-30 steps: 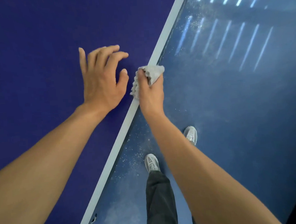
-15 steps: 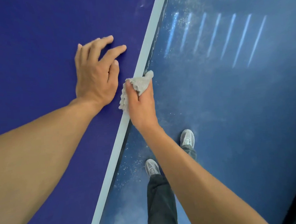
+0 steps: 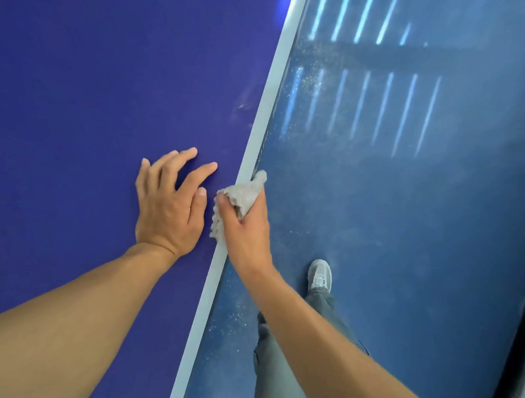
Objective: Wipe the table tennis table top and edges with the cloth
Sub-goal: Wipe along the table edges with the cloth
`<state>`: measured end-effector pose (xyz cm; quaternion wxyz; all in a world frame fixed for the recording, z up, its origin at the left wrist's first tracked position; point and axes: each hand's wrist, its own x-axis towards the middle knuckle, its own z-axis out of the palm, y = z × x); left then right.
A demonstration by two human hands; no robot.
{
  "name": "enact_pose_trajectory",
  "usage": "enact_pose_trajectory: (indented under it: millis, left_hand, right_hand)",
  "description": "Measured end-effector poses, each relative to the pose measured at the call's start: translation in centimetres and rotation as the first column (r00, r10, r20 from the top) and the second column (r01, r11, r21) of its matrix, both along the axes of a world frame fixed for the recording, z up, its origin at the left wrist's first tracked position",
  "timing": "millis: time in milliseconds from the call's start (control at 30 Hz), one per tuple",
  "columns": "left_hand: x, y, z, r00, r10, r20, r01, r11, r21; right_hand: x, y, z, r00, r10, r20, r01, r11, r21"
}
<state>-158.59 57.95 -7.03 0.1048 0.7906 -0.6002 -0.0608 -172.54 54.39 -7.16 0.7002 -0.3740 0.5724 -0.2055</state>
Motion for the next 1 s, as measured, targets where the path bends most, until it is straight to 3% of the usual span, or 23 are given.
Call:
enact_pose_trajectory:
  millis: [100, 233, 433, 533, 700, 800, 900, 1000]
  left_hand:
    - [0.1, -0.1, 0.0, 1.0, -0.009, 0.015, 0.009, 1.0, 0.015]
    - [0.0, -0.1, 0.1, 1.0, -0.014, 0.015, 0.014, 1.0, 0.012]
    - [0.3, 0.0, -0.1, 0.999, -0.029, 0.028, 0.028, 0.999, 0.025]
    - [0.3, 0.0, -0.2, 0.999, -0.034, 0.042, 0.032, 0.999, 0.035]
    - [0.2, 0.1, -0.1, 0.999, -0.029, 0.032, 0.027, 0.998, 0.061]
    - [0.3, -0.1, 0.0, 0.999, -0.026, 0.026, 0.024, 0.997, 0.073]
    - [0.2, -0.1, 0.1, 0.999, -0.024, 0.026, 0.022, 0.997, 0.074]
    - [0.2, -0.1, 0.2, 0.999, -0.025, 0.025, 0.023, 0.997, 0.08]
  right_hand:
    - [0.3, -1.5, 0.4, 0.999, 0.032, -0.026, -0.033, 0.999, -0.035]
    - [3.0, -11.2, 0.3, 0.985, -0.166, 0.054, 0.168, 0.985, -0.039]
    - [4.6, -23.0, 0.2, 0.979, -0.204, -0.008, 0.203, 0.978, -0.05]
    - [4.5, -20.9, 0.0, 0.983, -0.186, -0.001, 0.185, 0.979, -0.081]
    - [1.6, -6.6, -0.1, 0.993, -0.072, 0.093, 0.073, 0.997, -0.013]
    - [0.6, -2.1, 0.8, 1.0, 0.016, -0.024, -0.017, 1.0, -0.015]
    - [1.9, -6.6, 0.6, 0.999, -0.017, -0.048, 0.014, 0.998, -0.058]
    - [4.2, -16.9, -0.3, 0.994, -0.103, -0.044, 0.099, 0.992, -0.082]
